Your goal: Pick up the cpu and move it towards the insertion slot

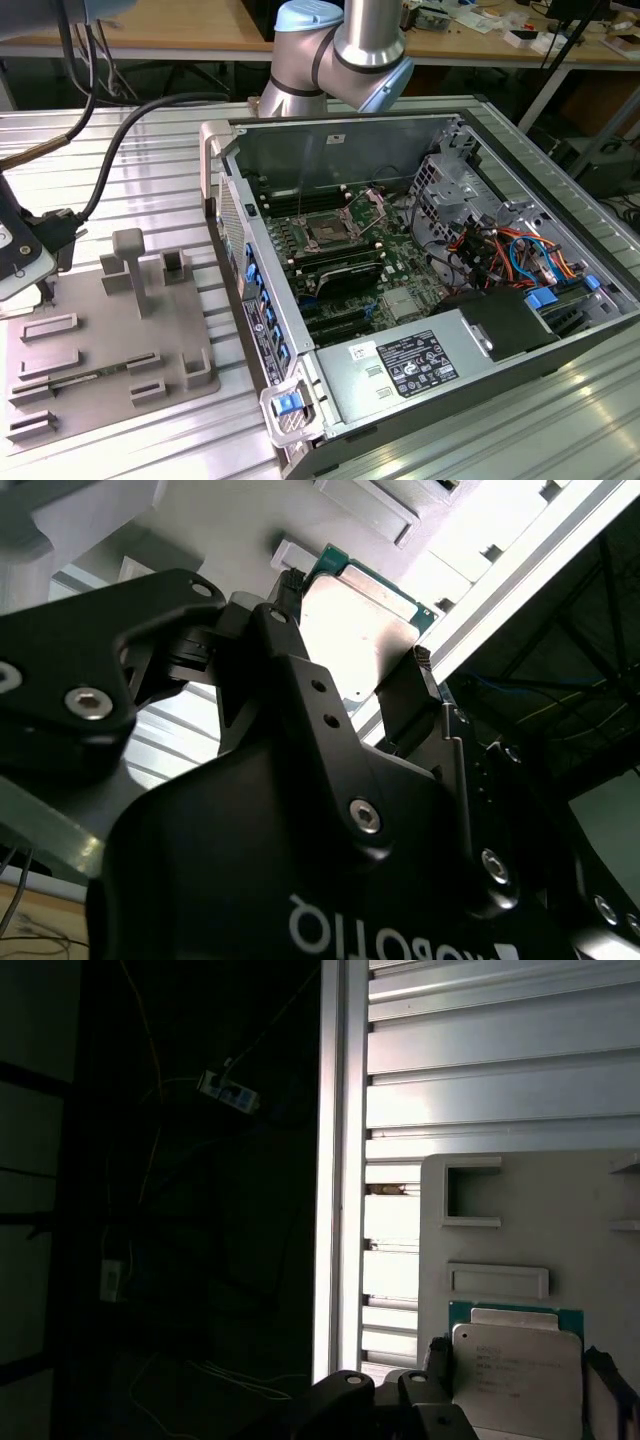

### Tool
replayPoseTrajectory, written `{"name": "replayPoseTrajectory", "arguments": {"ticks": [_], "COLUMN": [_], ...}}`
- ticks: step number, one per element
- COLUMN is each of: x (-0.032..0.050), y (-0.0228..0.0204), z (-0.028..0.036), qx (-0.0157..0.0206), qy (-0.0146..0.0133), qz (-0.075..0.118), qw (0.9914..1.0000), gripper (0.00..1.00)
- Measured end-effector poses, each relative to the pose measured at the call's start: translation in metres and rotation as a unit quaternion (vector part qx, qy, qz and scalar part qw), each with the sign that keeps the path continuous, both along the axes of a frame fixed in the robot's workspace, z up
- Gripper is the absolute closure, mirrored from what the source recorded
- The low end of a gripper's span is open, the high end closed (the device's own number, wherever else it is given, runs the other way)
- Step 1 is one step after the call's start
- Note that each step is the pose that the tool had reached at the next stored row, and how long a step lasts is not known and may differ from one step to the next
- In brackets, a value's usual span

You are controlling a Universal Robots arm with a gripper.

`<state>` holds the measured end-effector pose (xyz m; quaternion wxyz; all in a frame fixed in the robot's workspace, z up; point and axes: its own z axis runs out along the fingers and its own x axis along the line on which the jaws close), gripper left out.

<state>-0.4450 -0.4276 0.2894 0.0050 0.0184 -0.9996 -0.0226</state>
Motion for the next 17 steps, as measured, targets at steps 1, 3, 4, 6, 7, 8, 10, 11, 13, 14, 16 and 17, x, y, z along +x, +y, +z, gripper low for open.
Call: {"name": "replayPoseTrajectory", "arguments": {"ticks": [1, 3, 4, 6, 7, 8, 10, 11, 13, 14, 16, 17], "x": [0.0000, 0.0000, 0.0000, 0.0000, 0.0000, 0.0000, 0.0000, 0.0000, 0.0000, 0.0000, 0.0000, 0.0000], "y": [0.0000, 0.0000, 0.0000, 0.0000, 0.0000, 0.0000, 0.0000, 0.0000, 0.0000, 0.0000, 0.0000, 0.0000], "z": [0.0000, 0.0000, 0.0000, 0.0012, 0.0016, 0.0021, 0.0032, 0.0043, 0.0074, 0.0091, 0.0118, 0.0125], "qx": [0.0000, 0.0001, 0.0001, 0.0001, 0.0001, 0.0001, 0.0001, 0.0001, 0.0001, 0.0001, 0.0001, 0.0001], "qy": [0.0000, 0.0000, 0.0000, 0.0001, 0.0001, 0.0000, 0.0000, 0.0000, 0.0000, 0.0000, 0.0000, 0.0000], "qz": [0.000, 0.000, 0.000, 0.000, 0.000, 0.000, 0.000, 0.000, 0.000, 0.000, 0.000, 0.000], "qw": [1.00000, 1.00000, 1.00000, 1.00000, 1.00000, 1.00000, 1.00000, 1.00000, 1.00000, 1.00000, 1.00000, 1.00000], "gripper": [0.45, 0.45, 0.45, 0.45, 0.45, 0.45, 0.45, 0.45, 0.45, 0.45, 0.45, 0.45]}}
